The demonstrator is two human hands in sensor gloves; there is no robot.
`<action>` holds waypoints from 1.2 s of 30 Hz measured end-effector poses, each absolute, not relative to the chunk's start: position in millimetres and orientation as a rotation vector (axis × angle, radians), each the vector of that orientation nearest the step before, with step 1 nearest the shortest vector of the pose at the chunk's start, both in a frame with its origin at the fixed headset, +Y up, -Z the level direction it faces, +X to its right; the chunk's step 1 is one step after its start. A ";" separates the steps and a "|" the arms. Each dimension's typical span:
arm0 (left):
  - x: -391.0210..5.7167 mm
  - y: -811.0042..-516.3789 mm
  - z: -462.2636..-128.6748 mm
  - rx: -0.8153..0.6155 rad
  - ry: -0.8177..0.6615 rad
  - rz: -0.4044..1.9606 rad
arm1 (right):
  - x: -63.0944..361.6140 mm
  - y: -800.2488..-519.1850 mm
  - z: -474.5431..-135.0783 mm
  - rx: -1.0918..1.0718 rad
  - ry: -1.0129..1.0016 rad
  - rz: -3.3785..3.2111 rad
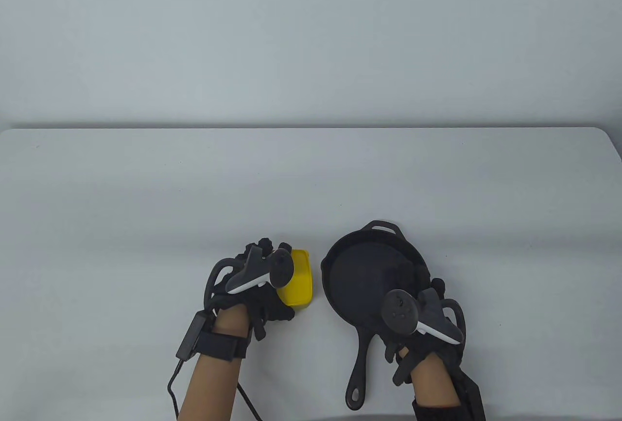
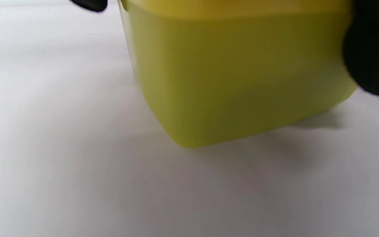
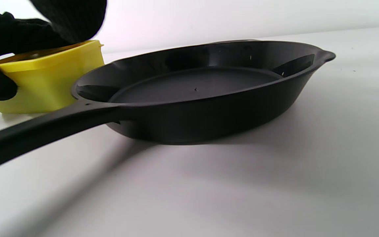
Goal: Sprinkle coffee beans onto the frying pan
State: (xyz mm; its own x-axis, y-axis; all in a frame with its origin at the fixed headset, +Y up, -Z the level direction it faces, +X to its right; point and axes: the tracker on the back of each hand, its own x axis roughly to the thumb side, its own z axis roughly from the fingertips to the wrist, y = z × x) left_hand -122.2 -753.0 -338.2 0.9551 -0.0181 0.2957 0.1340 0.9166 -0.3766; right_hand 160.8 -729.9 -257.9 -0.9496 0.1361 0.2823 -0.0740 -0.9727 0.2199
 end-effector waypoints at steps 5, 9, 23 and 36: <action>-128.7 -755.5 -335.7 -0.394 -0.300 0.001 | 160.3 -726.7 -255.3 0.478 0.185 2.944; -137.3 -751.3 -330.3 -0.347 -0.281 0.008 | 158.9 -717.1 -251.7 0.470 -0.026 2.909; -90.9 -655.9 -263.2 -0.093 -0.564 -0.028 | 144.2 -727.5 -244.4 0.531 0.021 1.887; -87.2 -673.3 -225.1 -0.008 -0.544 0.375 | 137.0 -743.6 -249.5 0.394 0.179 1.539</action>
State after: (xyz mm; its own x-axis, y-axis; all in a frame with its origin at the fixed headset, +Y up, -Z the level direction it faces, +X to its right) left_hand -87.2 -673.3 -225.1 0.7896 0.3505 0.5036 -0.3465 0.9321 -0.1055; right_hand 137.0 -743.6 -249.5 0.0346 0.9907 0.1319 -0.9338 -0.0149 0.3575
